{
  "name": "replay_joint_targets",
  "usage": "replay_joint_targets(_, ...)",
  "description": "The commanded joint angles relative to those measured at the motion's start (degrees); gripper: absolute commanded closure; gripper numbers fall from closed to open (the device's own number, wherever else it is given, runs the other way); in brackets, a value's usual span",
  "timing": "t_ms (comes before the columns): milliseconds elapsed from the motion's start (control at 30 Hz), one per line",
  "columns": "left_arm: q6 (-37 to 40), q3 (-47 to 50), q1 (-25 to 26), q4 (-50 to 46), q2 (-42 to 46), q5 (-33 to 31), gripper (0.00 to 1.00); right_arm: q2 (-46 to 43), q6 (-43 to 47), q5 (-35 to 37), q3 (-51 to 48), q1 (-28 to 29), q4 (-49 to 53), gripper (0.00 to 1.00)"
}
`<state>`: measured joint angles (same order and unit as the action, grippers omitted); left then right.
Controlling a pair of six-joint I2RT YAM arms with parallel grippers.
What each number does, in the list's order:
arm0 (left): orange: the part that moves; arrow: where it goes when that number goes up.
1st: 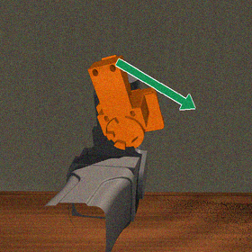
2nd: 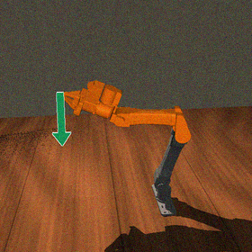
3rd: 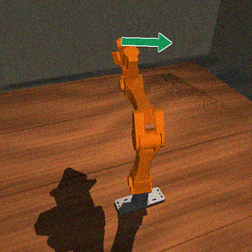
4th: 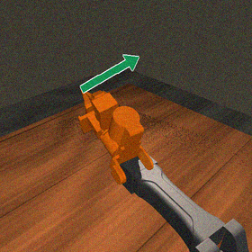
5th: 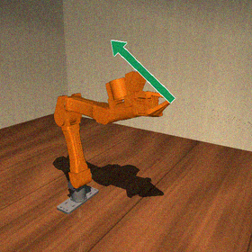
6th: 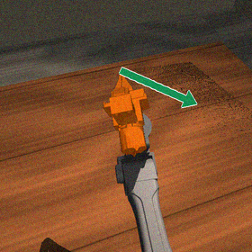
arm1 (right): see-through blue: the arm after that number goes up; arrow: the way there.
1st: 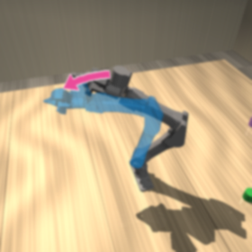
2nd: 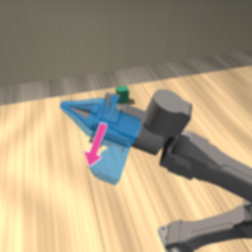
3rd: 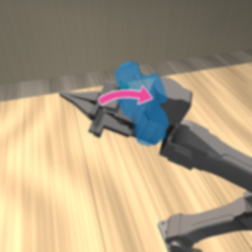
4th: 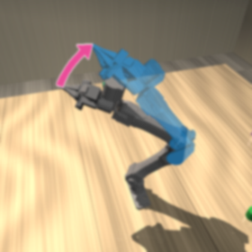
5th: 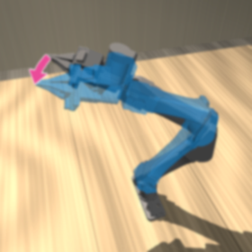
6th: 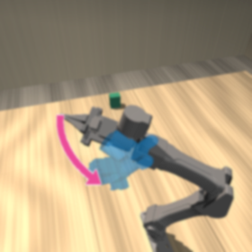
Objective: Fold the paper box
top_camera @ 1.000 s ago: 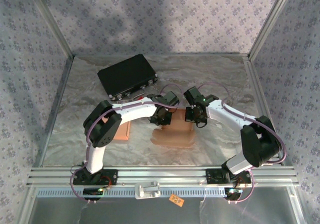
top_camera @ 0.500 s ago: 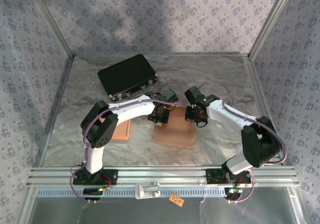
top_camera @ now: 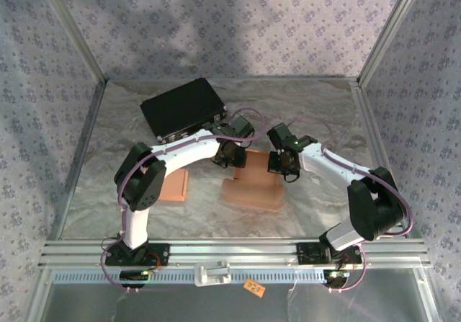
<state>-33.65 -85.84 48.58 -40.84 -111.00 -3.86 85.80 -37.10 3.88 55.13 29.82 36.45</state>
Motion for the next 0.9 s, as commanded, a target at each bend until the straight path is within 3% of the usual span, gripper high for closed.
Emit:
replay_joint_targets(0,1.2,-1.6,-0.5,0.4,-1.0,0.2,0.56,-0.6,-0.9,0.1,0.3,-0.2,1.0,1.0)
replay_joint_targets(100,1.3,-2.0,-0.5,1.0,-2.0,-0.2,0.65,-0.7,-0.9,0.1,0.3,-0.2,1.0,1.0)
replay_joint_targets(233,1.5,-3.2,-0.5,0.2,-3.3,-1.8,0.91,-1.0,-1.0,0.0,0.0,-0.1,1.0,1.0)
replay_joint_targets(333,1.5,-3.6,-0.3,-0.5,-4.1,-3.0,0.99,-1.2,-1.0,-0.2,0.0,0.0,0.9,1.0)
replay_joint_targets(600,-3.7,-6.2,2.0,-6.5,-6.4,-12.2,1.0,-1.0,-2.5,-0.5,-0.7,0.4,0.2,1.0)
replay_joint_targets(867,-7.6,-7.2,4.2,-7.1,-9.6,-14.7,1.0,-0.1,-4.0,-2.7,-2.3,0.0,-1.7,1.0)
